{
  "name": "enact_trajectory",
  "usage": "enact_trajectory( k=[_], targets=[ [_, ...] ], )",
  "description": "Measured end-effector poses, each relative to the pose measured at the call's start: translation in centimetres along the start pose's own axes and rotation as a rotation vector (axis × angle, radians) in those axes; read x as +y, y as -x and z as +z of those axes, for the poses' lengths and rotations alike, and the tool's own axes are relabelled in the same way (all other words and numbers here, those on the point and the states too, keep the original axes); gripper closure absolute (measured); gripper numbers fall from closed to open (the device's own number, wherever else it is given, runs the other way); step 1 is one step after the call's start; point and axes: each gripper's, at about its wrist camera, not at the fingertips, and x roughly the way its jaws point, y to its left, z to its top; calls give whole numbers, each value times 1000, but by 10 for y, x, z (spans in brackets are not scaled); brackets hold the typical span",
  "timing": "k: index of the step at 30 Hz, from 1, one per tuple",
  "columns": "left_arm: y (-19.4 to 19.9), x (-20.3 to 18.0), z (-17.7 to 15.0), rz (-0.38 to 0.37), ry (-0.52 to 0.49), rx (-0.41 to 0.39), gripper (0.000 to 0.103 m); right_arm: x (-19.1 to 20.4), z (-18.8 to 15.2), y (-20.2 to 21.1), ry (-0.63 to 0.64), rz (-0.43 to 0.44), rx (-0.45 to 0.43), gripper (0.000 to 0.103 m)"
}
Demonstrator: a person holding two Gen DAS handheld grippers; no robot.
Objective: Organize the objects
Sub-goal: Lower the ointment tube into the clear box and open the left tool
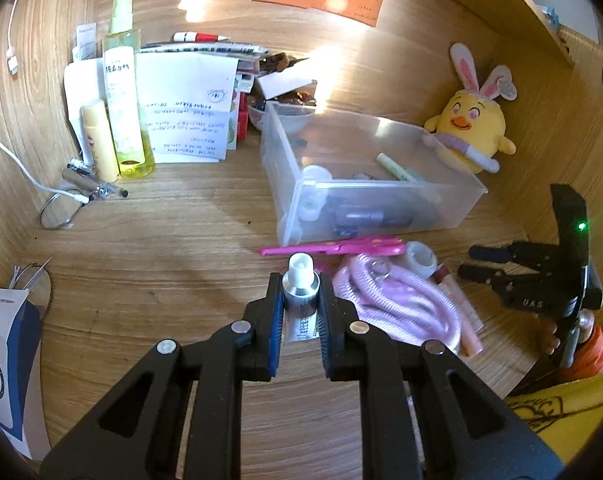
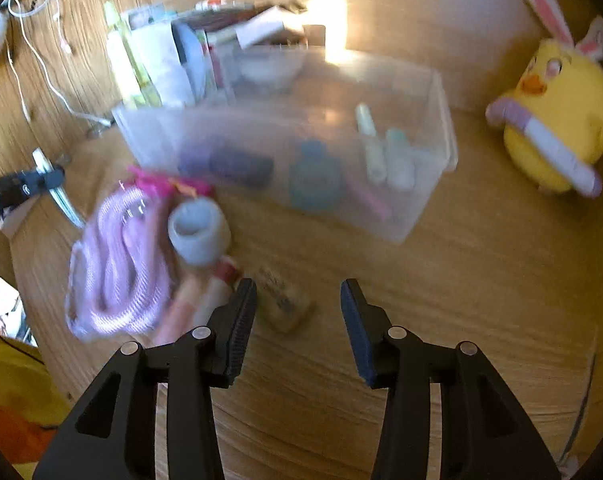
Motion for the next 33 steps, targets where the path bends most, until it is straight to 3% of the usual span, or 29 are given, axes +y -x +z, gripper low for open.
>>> enact_trajectory(
  k=[10,13,16,20,29,33],
  targets=[
    [0,-18,35,-27,-16,-50,88,9,-4,-4,58,43,4,61],
    [-2,-24,47,-41,-18,-60,88,22,-6,-9,118,5,3,61],
    [-4,-28,58,-50,-19,-70,88,25,-5,-10,129,13,-1,74],
    [-5,-33,72,-58,-29,-85,88,20,-1,1,108,-17,-46,77],
    [-9,-42,97,-76,-43,-120,88,9,36,58,33,0,-257,79],
    [-17,-43,105,-78,-45,-119,88,8,53,66,17,-18,-309,79]
  ],
)
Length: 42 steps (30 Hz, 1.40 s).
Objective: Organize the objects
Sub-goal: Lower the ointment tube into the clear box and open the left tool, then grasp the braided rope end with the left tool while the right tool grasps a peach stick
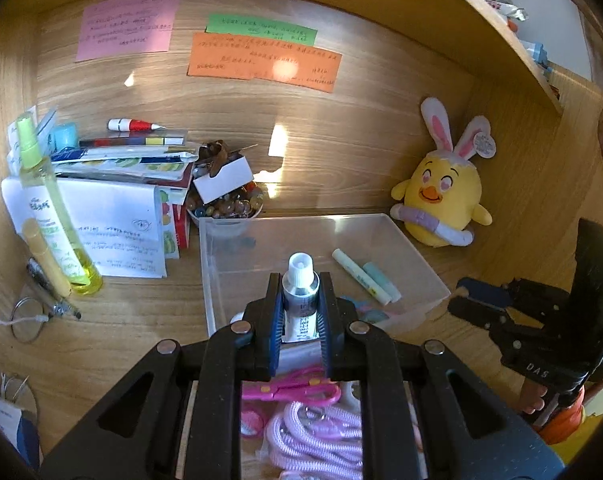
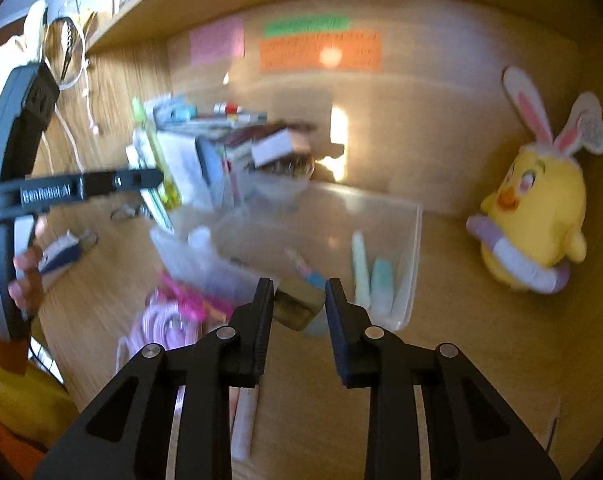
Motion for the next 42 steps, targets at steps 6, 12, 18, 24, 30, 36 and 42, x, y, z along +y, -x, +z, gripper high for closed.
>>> enact_trajectory(
  k=[6,12,18,24,30,36,42],
  targets=[
    [-31,5,3,-18,3,54,88,-10,12,-27,-46,-27,26,79],
    [-58,8,-1,-26,2,122,88,-22,8,-63,-77,-26,104,79],
    [-62,8,-5,-47,8,143,87,-27,3,-73,-92,-21,142,78],
    [-49,-2,-12,6,-38,120,59,-30,3,-68,-97,-43,137,62],
    [-29,-7,-27,59,-70,111,29,-21,1,-46,-64,-38,102,53],
    [-25,-8,-58,34,-23,195,14,-9,-16,-29,-45,1,111,46],
    [-23,-31,-96,96,-132,243,14,9,-47,-30,0,3,179,46]
  ],
)
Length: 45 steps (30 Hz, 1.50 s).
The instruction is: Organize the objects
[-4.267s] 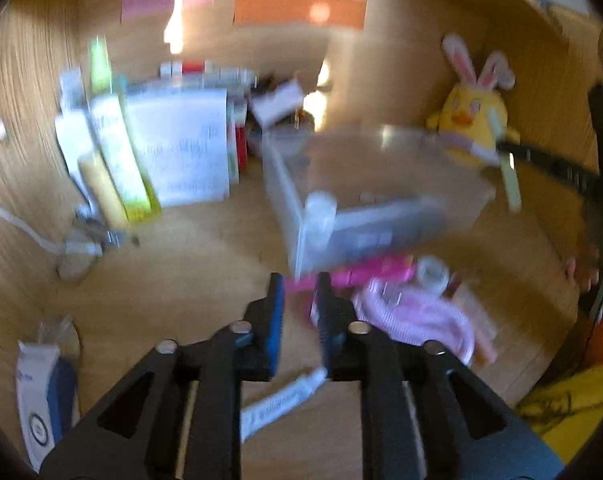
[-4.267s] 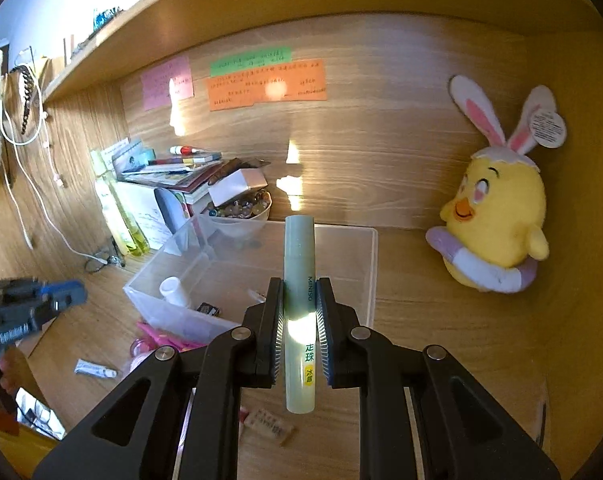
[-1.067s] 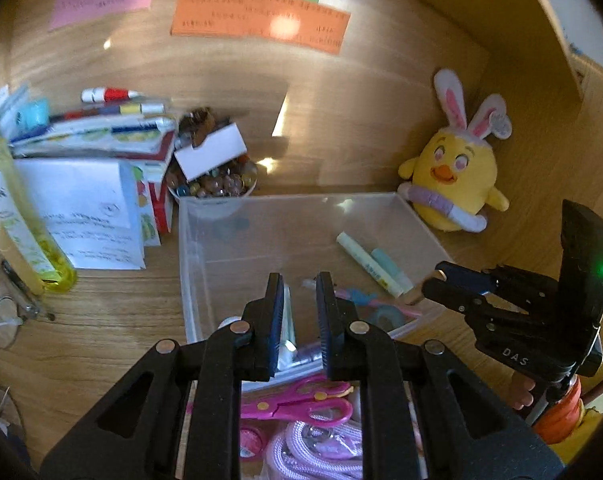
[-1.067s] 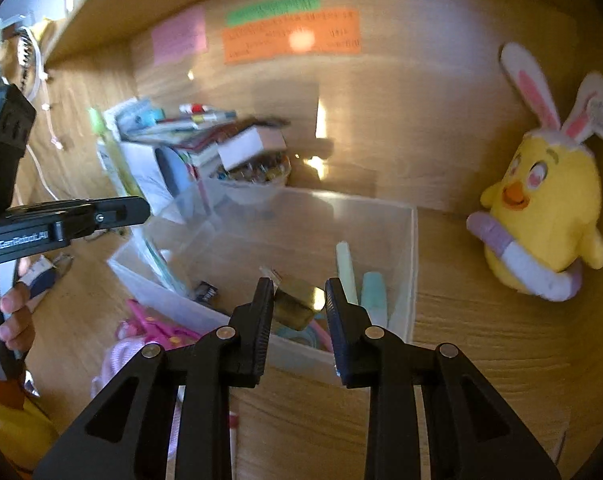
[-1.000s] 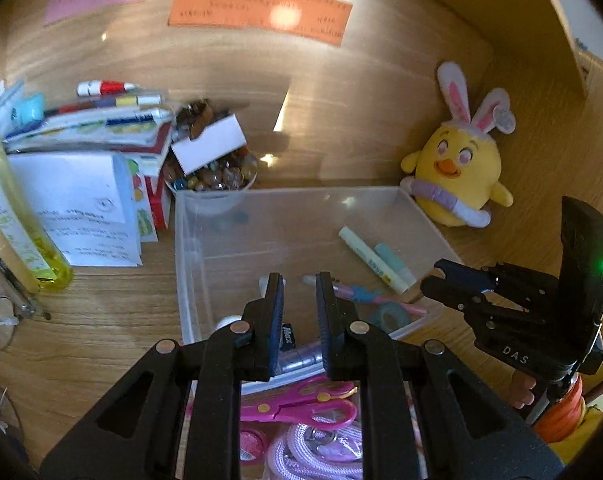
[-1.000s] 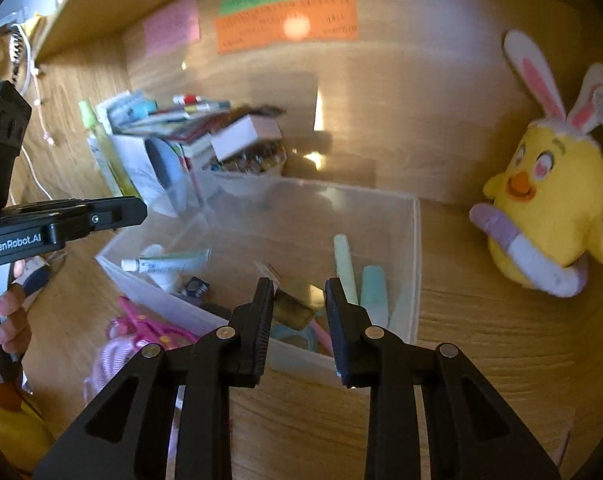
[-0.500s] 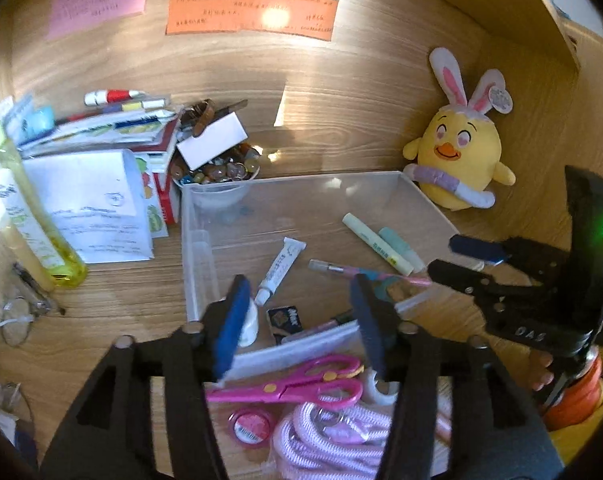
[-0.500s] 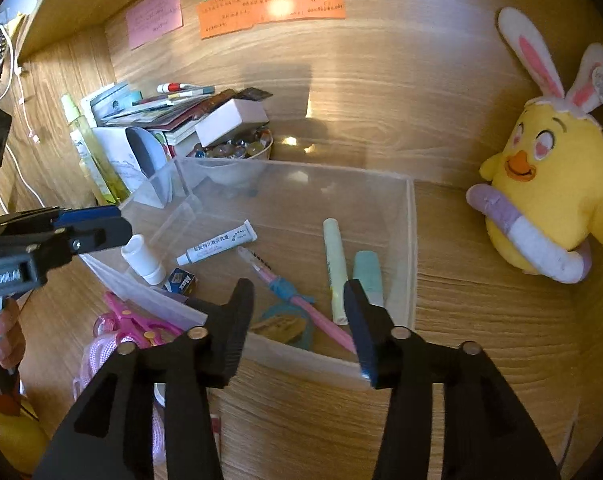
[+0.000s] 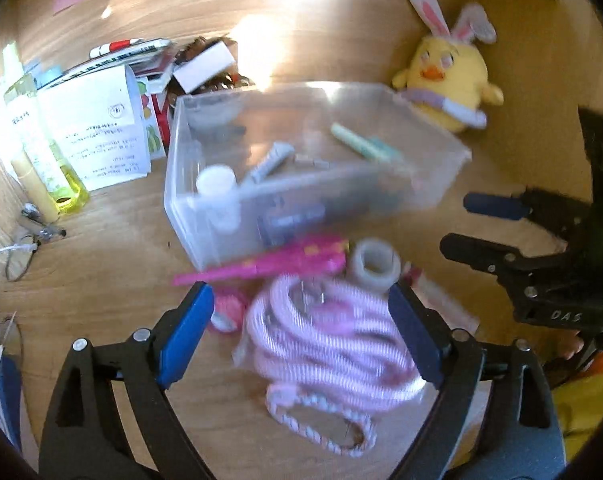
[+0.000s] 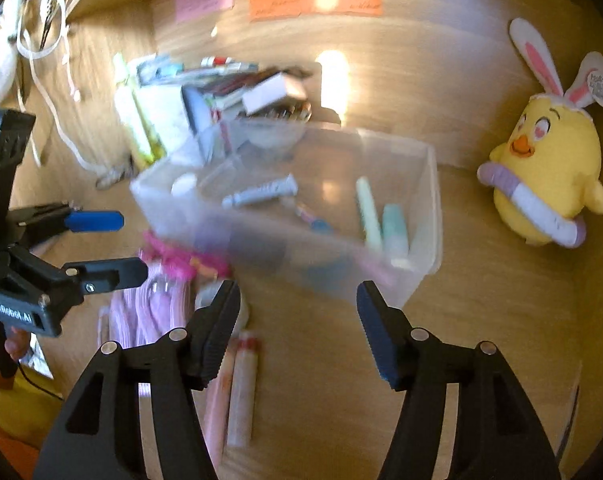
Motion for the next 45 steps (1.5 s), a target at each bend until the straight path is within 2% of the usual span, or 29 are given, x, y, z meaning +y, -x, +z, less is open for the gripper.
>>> enact_trajectory(
  k=[5,8,10,15,19,20,21,22,24,25,28,30,37,45],
  targets=[
    [9,6,-28,22,19,20,14,10,-23,2,14,37,35,46],
    [19,16,-44,72,46,-11,17,13,-32,2,25,44,53,46],
    [24,23,-50,85,62,-11,30,13,-37,1,25,26,62,46],
    [19,33,-58,26,116,22,39,5,-42,-4,-3,-17,80,46],
    [6,27,-60,7,95,58,51,2,-44,-8,-26,5,103,46],
    [6,25,-60,22,84,44,52,3,-44,-10,-25,8,106,46],
    [5,24,-60,29,77,45,55,4,-44,-12,-25,10,114,46],
    [5,23,-60,31,67,40,63,5,-43,-15,-26,11,126,46],
    [5,22,-60,24,63,32,72,8,-42,-16,-23,5,123,51],
    [5,23,-61,20,64,29,81,9,-41,-16,-22,7,120,54],
    [5,26,-61,13,67,26,92,10,-39,-17,-26,28,118,73],
    [8,29,-61,16,74,15,93,11,-38,-18,-25,35,118,89],
    [28,43,-54,30,113,-40,93,1,-38,-1,-68,24,67,89],
    [55,49,-23,16,114,-151,93,-15,-16,27,-115,16,-40,89]
  ],
)
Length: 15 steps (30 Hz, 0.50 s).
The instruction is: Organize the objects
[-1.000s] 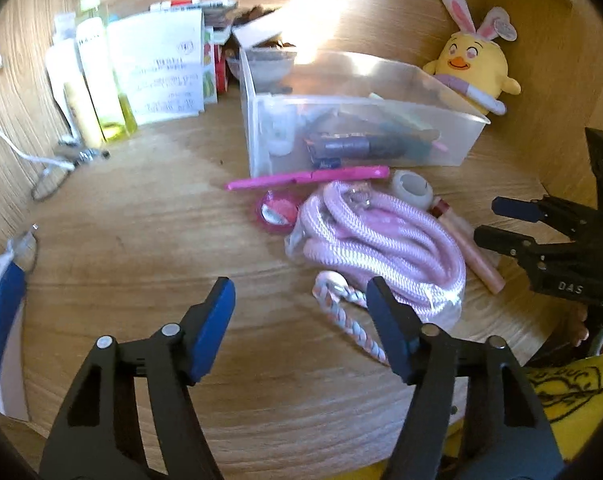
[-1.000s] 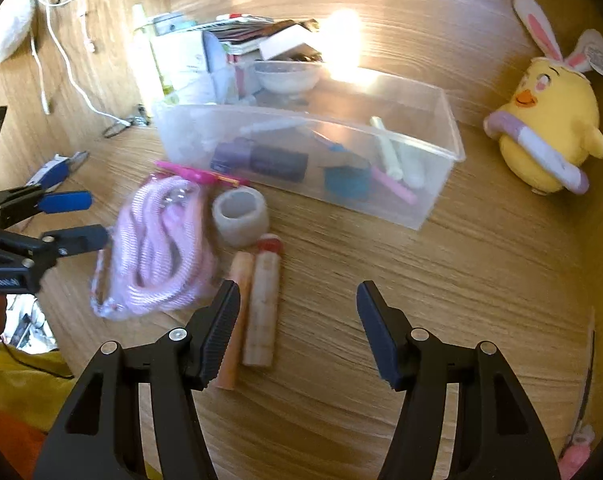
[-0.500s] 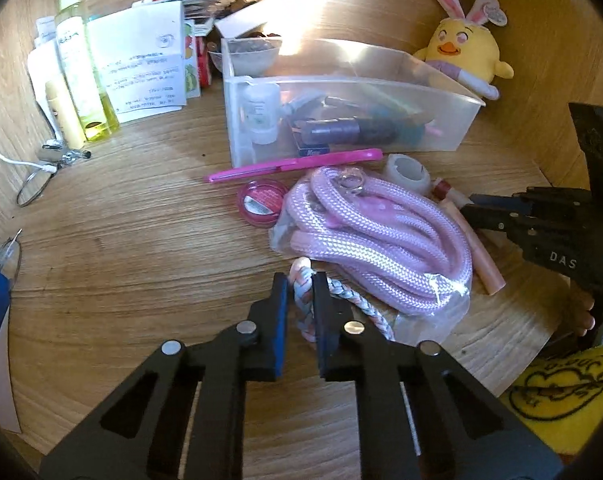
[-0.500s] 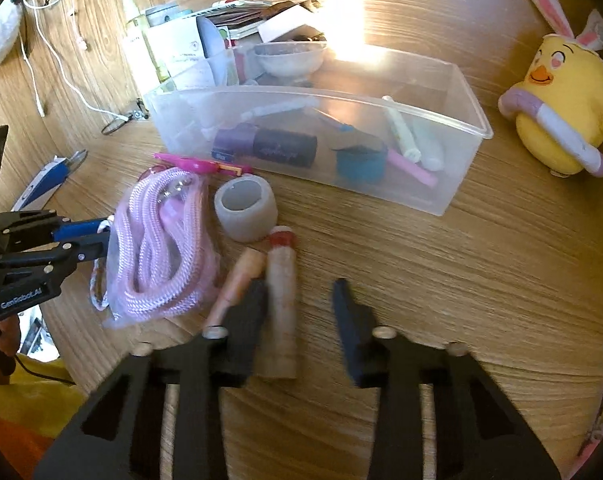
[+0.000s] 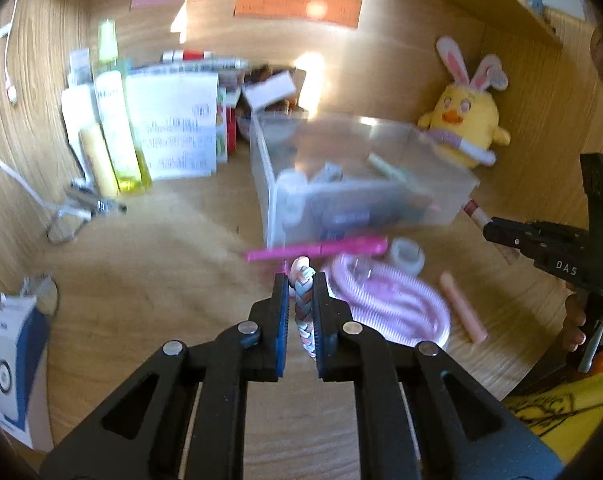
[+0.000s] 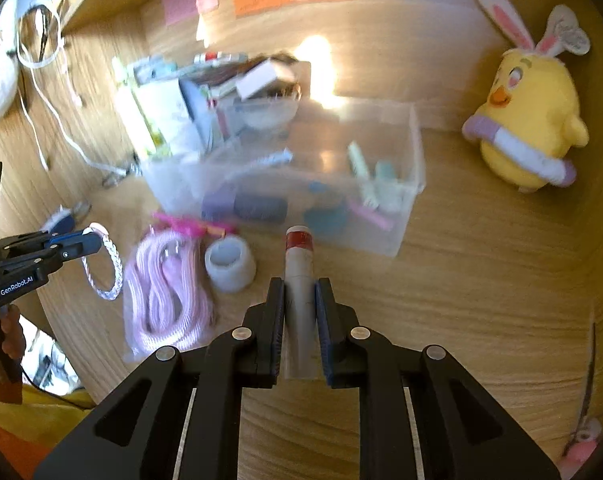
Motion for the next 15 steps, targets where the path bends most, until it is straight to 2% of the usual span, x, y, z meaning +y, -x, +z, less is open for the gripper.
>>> enact_trajectory(
  k=[7,15],
  targets=[
    [6,-5,33,-25,-8,-82,93,-1,26,19,-9,1,-96,89],
    [2,-9,74,-50,-12,-151,93,-2,49,21,2,-6,-148,89]
  ],
)
